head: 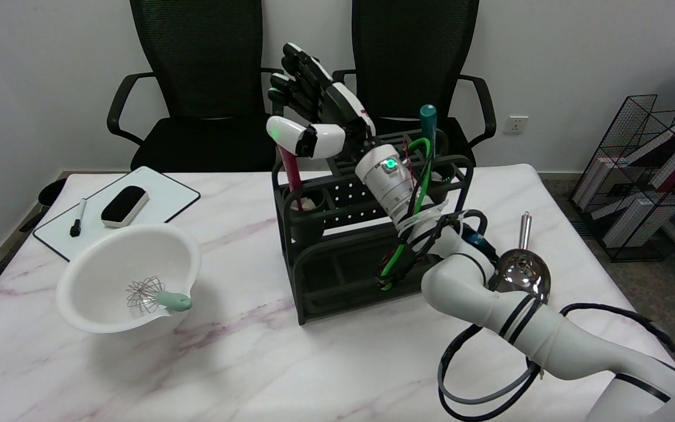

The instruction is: Pick up the pink sponge bottle brush.

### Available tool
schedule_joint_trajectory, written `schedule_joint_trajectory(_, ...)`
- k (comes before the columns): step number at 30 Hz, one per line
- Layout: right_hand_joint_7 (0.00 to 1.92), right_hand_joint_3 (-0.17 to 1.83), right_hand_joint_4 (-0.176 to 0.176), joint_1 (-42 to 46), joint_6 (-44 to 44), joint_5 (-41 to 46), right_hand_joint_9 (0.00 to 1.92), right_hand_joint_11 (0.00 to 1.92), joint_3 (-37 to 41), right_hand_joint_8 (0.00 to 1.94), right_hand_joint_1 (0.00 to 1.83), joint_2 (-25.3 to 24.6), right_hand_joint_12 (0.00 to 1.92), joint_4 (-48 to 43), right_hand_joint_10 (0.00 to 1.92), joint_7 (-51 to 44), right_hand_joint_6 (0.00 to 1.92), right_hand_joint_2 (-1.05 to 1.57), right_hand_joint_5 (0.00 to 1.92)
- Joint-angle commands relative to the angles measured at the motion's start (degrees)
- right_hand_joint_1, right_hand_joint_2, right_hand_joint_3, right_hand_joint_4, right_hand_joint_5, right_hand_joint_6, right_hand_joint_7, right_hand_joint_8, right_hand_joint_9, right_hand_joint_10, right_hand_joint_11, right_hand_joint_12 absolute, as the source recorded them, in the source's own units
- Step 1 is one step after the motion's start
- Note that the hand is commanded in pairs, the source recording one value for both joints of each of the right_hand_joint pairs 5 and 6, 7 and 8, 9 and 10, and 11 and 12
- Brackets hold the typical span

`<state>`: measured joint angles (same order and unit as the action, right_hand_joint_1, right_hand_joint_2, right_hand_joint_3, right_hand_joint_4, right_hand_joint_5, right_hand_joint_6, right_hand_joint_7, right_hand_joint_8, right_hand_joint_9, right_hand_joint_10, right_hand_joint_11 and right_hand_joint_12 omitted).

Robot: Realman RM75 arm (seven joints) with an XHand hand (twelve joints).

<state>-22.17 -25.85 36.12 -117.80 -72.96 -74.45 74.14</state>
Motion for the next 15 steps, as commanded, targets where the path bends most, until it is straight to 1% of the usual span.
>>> schedule_joint_trajectory(1, 0.06, 1.18, 0.0, 3.7, 6.7, 1.0, 0.25, 0.3, 3.5, 0.06, 1.1, 0.5, 0.3, -4.2, 0.25, -0.1, 0.0, 0.15, 0.0)
schedule_joint_trajectory(5, 0.06, 1.19, 0.0, 7.6, 6.9, 0.8, 0.23, 0.22, 6.4, 0.06, 1.09, 1.6, 0.22, -8.8, 0.23, -1.2, 0.0, 0.17, 0.0)
schedule_joint_trajectory(9, 0.06, 1.2, 0.0, 11.3, 7.3, 1.3, 0.22, 0.21, 9.0, 0.06, 1.09, 1.4, 0.21, -14.6, 0.22, -5.6, 0.0, 0.18, 0.0)
schedule_joint_trajectory(15, 0.05, 1.23, 0.0, 13.2, 6.7, 1.3, 0.19, 0.2, 8.5, 0.05, 1.07, 1.1, 0.2, -19.1, 0.19, -6.9, 0.0, 0.18, 0.0)
